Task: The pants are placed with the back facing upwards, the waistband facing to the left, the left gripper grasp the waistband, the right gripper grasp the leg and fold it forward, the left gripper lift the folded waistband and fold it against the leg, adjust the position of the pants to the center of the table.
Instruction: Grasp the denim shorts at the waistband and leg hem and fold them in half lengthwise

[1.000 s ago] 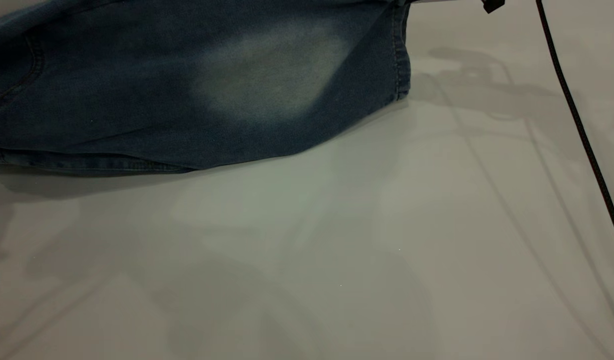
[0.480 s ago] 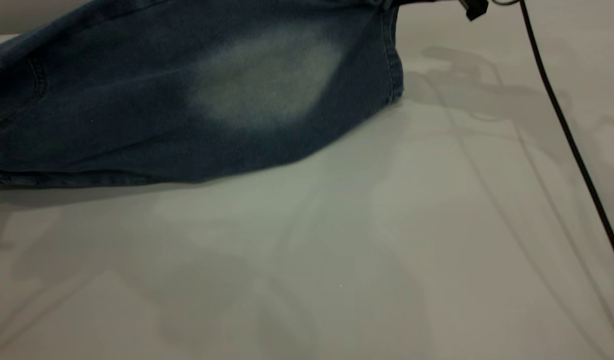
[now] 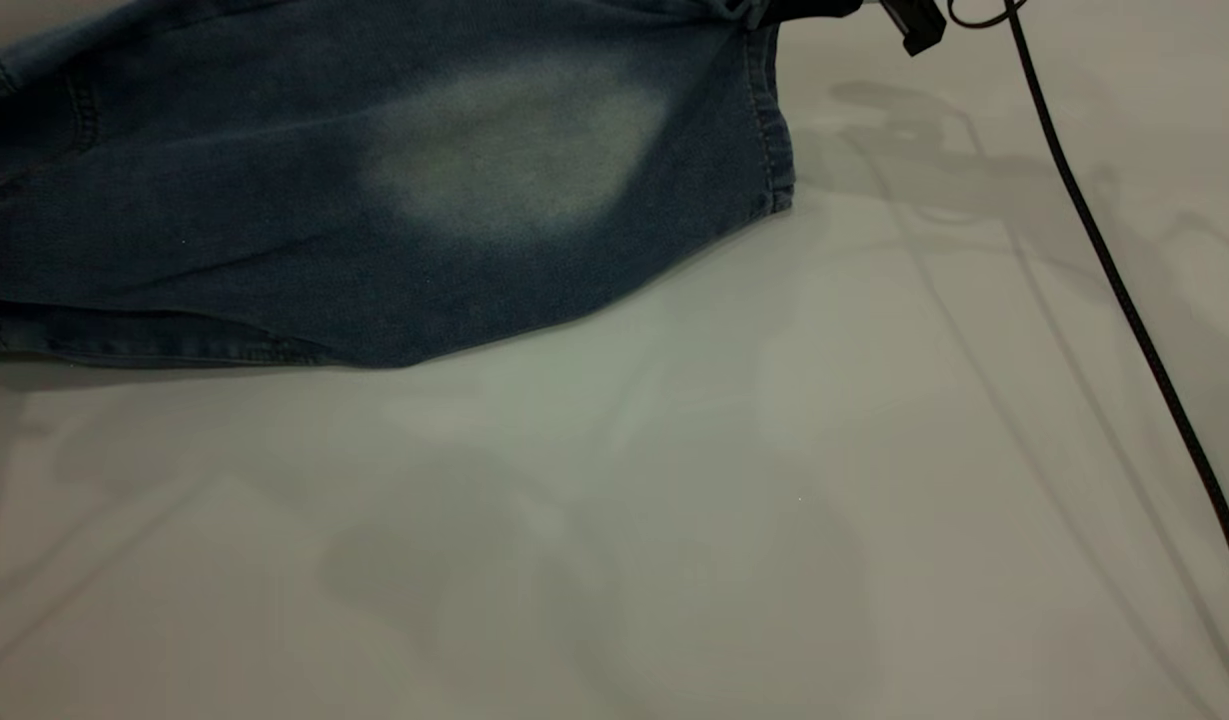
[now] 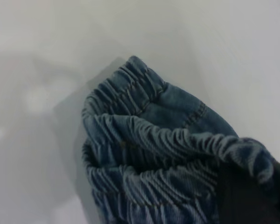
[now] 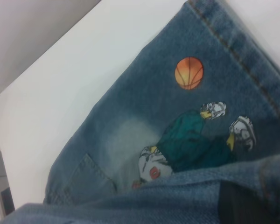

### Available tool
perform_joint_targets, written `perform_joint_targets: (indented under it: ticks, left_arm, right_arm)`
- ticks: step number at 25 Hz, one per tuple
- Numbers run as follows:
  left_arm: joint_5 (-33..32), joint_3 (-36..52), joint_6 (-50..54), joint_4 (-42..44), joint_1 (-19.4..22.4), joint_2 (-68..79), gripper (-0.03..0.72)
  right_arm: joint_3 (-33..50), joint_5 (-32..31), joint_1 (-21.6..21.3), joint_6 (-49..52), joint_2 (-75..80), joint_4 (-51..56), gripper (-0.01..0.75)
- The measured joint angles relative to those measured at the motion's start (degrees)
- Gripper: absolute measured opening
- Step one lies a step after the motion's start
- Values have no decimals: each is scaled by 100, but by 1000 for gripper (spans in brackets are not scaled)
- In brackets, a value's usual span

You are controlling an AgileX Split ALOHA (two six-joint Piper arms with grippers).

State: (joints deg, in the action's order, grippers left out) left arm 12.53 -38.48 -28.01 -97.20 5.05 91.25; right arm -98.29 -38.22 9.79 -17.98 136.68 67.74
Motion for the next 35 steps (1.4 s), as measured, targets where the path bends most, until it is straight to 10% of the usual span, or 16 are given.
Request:
perform_joint_targets:
  ticks: [11,24,35]
  left_arm:
    - [-140,-509,-294,152,0,865,137]
    - [168,-564,-867,323,0,946,381]
    - [-34,-387,-2769,-233,0,579,401]
  right_arm:
    - [-228,1,0,104,211,-36,27]
    - [-914,-466,0,-364,629,-63,50]
    - [-1008,-875,0,-875,619,-199,486]
